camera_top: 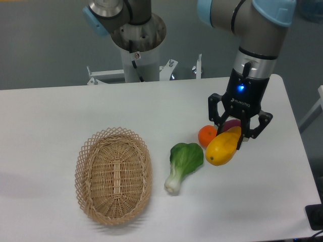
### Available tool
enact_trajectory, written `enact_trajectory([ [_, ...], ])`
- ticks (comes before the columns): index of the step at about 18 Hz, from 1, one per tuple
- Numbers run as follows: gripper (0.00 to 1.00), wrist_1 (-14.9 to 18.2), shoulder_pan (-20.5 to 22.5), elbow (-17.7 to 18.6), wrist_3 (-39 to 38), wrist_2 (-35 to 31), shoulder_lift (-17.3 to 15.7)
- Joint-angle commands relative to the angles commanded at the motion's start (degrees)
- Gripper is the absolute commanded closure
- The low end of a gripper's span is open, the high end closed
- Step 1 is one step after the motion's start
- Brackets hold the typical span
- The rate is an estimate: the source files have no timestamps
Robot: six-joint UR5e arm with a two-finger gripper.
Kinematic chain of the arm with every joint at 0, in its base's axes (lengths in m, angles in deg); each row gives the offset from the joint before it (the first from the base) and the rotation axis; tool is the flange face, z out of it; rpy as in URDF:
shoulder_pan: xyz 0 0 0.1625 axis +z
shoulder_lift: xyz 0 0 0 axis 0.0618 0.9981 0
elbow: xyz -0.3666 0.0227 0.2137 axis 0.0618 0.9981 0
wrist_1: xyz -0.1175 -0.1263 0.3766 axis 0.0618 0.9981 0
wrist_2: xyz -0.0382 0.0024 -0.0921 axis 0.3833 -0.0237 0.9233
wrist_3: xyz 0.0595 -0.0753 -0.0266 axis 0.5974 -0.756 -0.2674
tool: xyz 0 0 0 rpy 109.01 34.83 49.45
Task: Place the mango in the basket
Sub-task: 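Carry the held yellow mango over to the wicker basket and lower it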
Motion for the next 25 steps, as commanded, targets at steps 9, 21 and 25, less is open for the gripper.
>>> enact_trajectory([
  [9, 0.56, -0.09, -1.23, 2.99, -3.15, -0.18, -2.02],
  [21, 0.56, -8.34, -20.64, 5.44, -25.03, -15.2, 2.1],
  [25, 0.56, -12.47, -24.07, 10.27, -28.12, -15.91, 3.07],
])
